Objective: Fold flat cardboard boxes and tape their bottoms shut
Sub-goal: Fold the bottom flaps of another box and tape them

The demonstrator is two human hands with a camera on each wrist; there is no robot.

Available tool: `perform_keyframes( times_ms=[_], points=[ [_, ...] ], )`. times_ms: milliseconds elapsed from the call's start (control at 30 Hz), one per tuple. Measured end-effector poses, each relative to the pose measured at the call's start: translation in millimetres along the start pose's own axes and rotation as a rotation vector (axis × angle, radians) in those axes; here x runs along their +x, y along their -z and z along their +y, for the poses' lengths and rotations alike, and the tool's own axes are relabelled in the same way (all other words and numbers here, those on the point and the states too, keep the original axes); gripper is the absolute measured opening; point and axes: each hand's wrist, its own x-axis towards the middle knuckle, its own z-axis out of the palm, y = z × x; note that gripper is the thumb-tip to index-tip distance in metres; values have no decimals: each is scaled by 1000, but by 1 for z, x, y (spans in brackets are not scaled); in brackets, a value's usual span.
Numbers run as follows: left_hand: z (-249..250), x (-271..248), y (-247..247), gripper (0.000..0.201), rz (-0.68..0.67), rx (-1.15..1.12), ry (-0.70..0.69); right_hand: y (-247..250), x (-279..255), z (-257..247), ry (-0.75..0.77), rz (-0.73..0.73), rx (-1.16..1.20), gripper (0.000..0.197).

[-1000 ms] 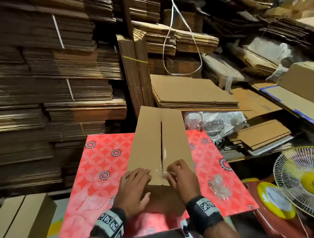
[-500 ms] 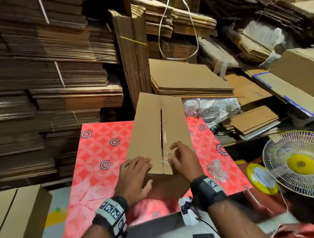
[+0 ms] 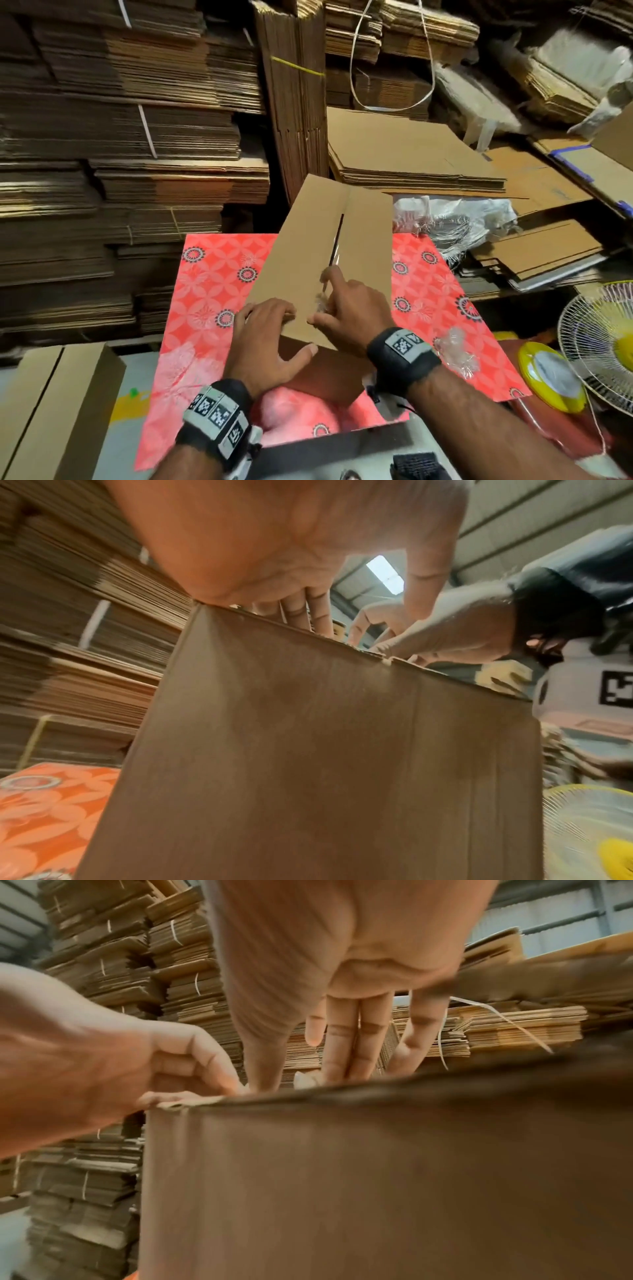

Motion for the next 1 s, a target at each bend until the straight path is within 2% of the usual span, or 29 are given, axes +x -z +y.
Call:
perform_keyframes(
  times_ms=[133, 200, 233, 333, 433, 533, 667, 733, 767, 867, 933, 1000],
  points=[
    [8, 3, 0, 57, 25, 51, 105, -5, 20, 14, 100, -58, 51, 32],
    [24, 10, -2, 66, 47, 120, 172, -7, 24, 24, 135, -84, 113, 24],
    [36, 14, -5, 78, 33, 159, 228, -8, 27, 28, 158, -93, 150, 21],
    [75, 22, -29, 131, -74, 270, 431, -5, 33, 40, 215, -134, 321, 14],
    [95, 23, -51, 155, -131, 312, 576, 3, 46, 61, 241, -157, 417, 6],
    [91, 26, -47, 160, -213, 359, 650, 14, 70, 107, 165, -112, 447, 5],
    [63, 20, -13, 151, -423, 373, 629, 24, 97, 174, 4, 16, 643, 13],
    [50, 16, 13, 150, -523, 345, 616, 26, 103, 182, 16, 15, 634, 5],
    [48, 16, 25, 148, -564, 345, 614, 24, 105, 182, 31, 19, 604, 6],
    [67, 32, 23, 141, -523, 366, 668, 15, 108, 170, 127, 62, 598, 9],
    [97, 47, -5, 152, -484, 381, 742, 14, 109, 157, 180, 39, 599, 10],
    [122, 53, -38, 162, -495, 400, 793, 12, 106, 144, 210, -47, 588, 19]
  ],
)
